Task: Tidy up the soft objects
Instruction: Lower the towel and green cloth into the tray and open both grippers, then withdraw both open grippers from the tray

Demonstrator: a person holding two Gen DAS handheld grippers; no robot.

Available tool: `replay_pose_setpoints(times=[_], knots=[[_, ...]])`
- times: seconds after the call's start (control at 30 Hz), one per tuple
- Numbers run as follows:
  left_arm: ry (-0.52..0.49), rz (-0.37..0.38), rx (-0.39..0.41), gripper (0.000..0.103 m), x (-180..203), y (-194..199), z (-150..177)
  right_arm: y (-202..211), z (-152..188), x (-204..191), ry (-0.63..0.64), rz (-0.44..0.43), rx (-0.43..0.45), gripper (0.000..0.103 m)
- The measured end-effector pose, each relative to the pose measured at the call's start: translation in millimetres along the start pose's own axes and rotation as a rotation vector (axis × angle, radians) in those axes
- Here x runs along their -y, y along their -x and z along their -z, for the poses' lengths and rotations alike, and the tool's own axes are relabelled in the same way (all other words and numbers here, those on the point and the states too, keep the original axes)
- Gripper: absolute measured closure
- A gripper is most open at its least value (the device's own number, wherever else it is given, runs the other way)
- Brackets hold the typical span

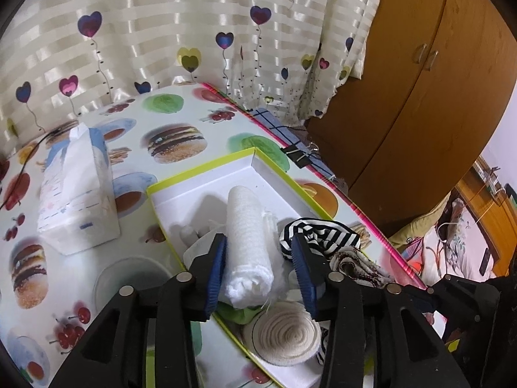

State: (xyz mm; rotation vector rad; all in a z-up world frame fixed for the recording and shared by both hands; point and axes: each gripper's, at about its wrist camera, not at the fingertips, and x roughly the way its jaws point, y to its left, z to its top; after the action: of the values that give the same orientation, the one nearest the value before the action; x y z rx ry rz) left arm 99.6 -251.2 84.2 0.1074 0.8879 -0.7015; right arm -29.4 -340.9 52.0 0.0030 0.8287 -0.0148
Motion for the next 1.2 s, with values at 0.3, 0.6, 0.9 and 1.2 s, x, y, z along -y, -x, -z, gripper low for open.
replay_pose_setpoints(times=[0.3, 0.6, 0.9, 1.2], knots=[[0.005, -0.015, 0.022, 0.058, -1, 24, 12, 12, 0, -7, -0.015, 0.010, 0.046, 0.060], [0.013, -0.073, 0.058, 0.056, -4, 59, 40, 18, 2, -8, -0.058, 0.004, 0.076, 0.059], [0.004, -0.133, 0.082, 0.055, -7, 85, 63, 24, 4, -10, -0.093, -0.012, 0.098, 0.059], [0.030, -0.179, 0.105, 0.055, -23, 106, 80, 35, 0, -27, -0.057, -0.002, 0.130, 0.059]])
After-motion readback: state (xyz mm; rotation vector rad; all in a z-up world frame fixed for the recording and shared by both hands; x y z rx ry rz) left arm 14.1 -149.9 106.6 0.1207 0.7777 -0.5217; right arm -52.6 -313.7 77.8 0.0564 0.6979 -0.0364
